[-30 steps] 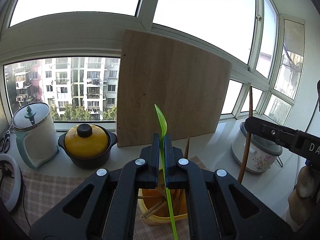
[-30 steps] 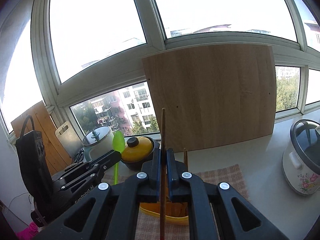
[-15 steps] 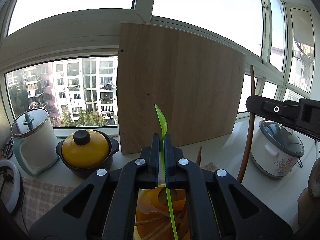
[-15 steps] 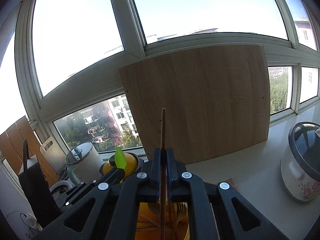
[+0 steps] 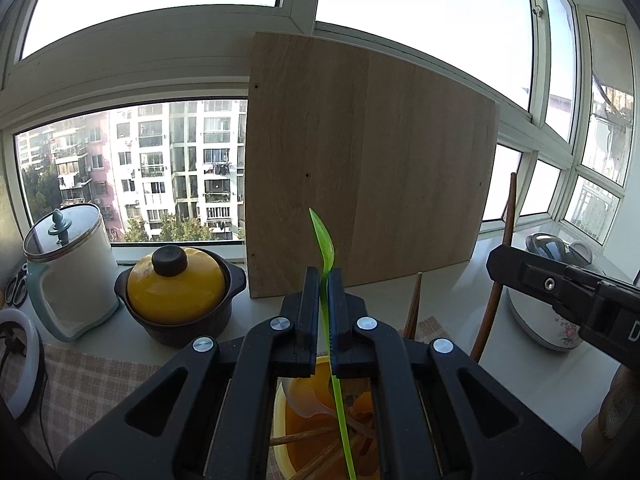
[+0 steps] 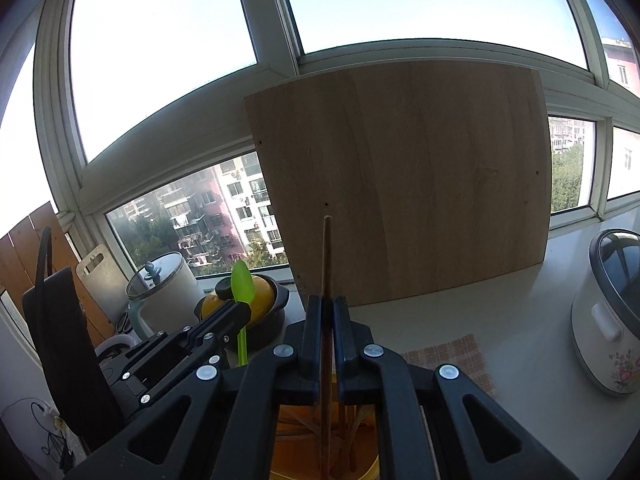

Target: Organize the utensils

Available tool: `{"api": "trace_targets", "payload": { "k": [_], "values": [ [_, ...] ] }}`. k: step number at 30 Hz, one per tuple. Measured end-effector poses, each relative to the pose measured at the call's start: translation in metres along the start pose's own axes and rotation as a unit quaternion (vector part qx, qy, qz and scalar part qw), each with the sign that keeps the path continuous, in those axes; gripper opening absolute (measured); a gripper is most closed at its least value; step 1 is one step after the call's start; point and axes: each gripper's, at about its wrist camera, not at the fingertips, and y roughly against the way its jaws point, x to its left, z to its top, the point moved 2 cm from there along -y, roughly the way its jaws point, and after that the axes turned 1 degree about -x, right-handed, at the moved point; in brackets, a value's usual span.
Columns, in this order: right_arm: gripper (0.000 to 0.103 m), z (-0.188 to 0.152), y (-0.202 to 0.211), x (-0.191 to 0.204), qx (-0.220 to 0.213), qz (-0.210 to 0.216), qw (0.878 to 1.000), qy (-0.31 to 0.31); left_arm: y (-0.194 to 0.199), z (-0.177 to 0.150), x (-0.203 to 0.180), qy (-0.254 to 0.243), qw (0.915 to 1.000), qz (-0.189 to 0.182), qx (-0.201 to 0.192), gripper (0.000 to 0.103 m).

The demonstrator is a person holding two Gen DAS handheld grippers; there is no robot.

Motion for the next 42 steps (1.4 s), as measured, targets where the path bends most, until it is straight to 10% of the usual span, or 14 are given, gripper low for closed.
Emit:
{"api": "trace_targets", "payload": {
  "k": [29,38,42],
  "values": [
    [0.017,-0.069,0.062,0.037,0.04,0.012,0.998,0.037,0.118,-0.014,0.032,-0.016,0.9995,-0.02,-0.02,0.002],
    [0.031,-0.088,0.106,0.053,0.02,-0.006,0.998,0.051,0.168,-0.044,0.042,-0.035,0.9989,-0.026,-0.019,0.027],
    [0.056,-0.097,0.125,0.057,0.008,-0.016,0.998,0.053,0.19,-0.062,0.044,-0.046,0.9985,-0.024,-0.019,0.059]
  ]
}}
